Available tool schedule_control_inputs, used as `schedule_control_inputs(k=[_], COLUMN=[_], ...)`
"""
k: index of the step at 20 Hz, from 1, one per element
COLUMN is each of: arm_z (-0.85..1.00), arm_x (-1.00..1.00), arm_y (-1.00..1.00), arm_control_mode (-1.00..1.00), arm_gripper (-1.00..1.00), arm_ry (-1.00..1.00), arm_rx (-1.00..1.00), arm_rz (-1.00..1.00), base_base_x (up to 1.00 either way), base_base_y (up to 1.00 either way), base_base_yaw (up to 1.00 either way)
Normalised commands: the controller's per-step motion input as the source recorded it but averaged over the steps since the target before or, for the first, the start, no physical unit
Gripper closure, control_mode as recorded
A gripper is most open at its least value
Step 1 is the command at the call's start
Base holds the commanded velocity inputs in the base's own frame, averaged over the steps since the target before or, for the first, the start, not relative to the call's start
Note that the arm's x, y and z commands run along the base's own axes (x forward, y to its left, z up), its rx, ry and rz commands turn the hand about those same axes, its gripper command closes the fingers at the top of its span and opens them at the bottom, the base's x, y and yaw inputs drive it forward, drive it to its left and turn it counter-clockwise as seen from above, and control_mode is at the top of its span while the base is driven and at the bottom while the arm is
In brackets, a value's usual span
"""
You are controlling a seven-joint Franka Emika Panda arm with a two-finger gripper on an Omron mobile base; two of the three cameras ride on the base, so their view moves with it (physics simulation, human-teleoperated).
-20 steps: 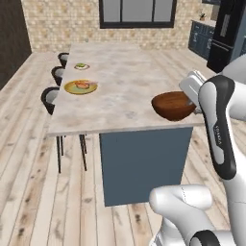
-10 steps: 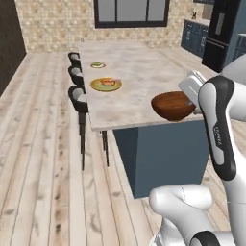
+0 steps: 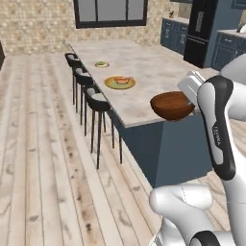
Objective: Take the smaller bowl and place it next to the appetizer plate on the dining counter , and place the larger bowl next to the plate with cooked food.
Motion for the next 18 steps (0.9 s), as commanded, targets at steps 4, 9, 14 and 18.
schedule_control_inputs(k=[4, 9, 14, 18], arm_z=[0.00, 0.00, 0.00, 0.00], arm_x=[0.00, 0.00, 0.00, 0.00], arm_y=[0.00, 0.00, 0.00, 0.00], arm_control_mode=[1.00, 1.00, 1.00, 1.00], arm_gripper=[1.00, 1.00, 1.00, 1.00], arm_ry=[0.00, 0.00, 0.00, 0.00], arm_rx=[0.00, 0.00, 0.00, 0.00], arm_rz=[0.00, 0.00, 0.00, 0.00], base_base_x=[0.00, 0.29, 0.73, 0.71], base_base_y=[1.00, 1.00, 0.97, 0.98], base_base_yaw=[-0.31, -0.39, -0.55, -0.56])
